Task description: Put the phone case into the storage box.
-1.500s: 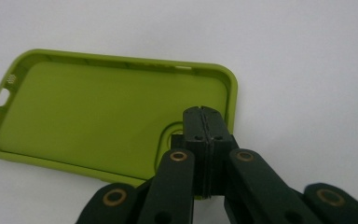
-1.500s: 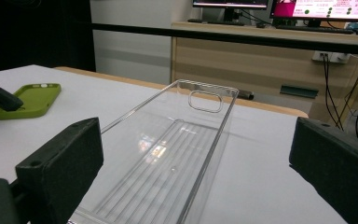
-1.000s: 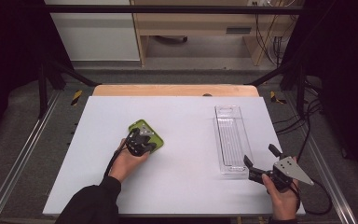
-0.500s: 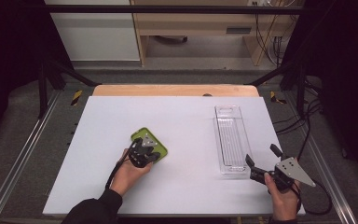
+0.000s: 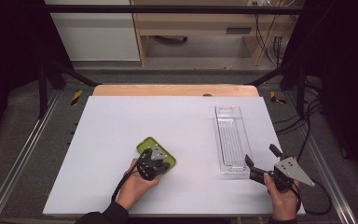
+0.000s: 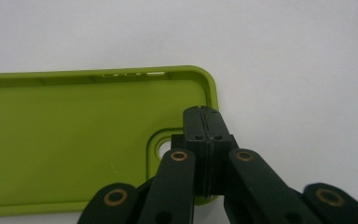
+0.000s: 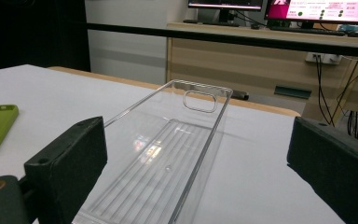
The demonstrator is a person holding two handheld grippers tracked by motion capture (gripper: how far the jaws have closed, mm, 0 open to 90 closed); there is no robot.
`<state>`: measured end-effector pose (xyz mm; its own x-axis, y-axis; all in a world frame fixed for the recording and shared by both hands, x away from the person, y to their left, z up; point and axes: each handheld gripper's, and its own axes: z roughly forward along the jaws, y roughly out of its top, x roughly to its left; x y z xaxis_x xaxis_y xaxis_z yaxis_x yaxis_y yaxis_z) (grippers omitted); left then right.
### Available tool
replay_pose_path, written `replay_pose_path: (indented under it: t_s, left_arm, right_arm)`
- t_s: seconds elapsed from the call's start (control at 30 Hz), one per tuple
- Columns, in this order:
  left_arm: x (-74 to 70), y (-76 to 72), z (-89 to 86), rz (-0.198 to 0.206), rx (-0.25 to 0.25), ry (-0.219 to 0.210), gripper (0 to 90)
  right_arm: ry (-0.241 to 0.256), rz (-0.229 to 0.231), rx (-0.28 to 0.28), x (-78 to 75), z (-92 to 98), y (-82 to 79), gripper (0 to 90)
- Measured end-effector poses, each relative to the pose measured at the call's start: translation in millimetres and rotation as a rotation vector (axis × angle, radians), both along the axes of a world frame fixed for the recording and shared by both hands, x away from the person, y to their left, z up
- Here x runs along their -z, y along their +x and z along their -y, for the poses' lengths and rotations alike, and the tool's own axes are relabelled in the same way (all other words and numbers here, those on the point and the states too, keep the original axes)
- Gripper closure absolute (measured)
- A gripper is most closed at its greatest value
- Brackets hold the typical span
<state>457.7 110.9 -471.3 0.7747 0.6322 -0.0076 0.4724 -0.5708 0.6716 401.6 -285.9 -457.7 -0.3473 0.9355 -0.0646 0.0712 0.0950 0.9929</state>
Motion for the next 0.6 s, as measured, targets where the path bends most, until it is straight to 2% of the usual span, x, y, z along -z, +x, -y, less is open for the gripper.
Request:
replay_pose_path:
  t_s: [0.17, 0.3, 0.43, 0.5, 0.6]
  left_arm:
    - [-0.4, -6.4, 7.2, -0.026, 0.028, -0.017, 90.0]
    - [-1.2, -11.6, 13.0, -0.031, 0.044, -0.023, 90.0]
    - [-0.7, -13.5, 16.0, -0.019, 0.042, -0.021, 90.0]
    - [-0.1, -13.5, 15.1, -0.032, 0.038, -0.037, 90.0]
    - [0.5, -14.1, 13.4, -0.026, 0.033, -0.055, 90.0]
  right_arm:
    - [0.000, -0.001, -0.003, 0.6, 0.4, -0.2, 5.1]
    - [-0.002, 0.001, -0.001, 0.1, 0.4, -0.4, 5.1]
    - [-0.005, -0.002, -0.005, 0.0, -0.2, -0.3, 5.0]
    - [-0.004, -0.002, -0.005, -0.1, -0.6, -0.2, 4.9]
    - [-0.008, -0.004, -0.005, -0.5, -1.4, 0.3, 4.9]
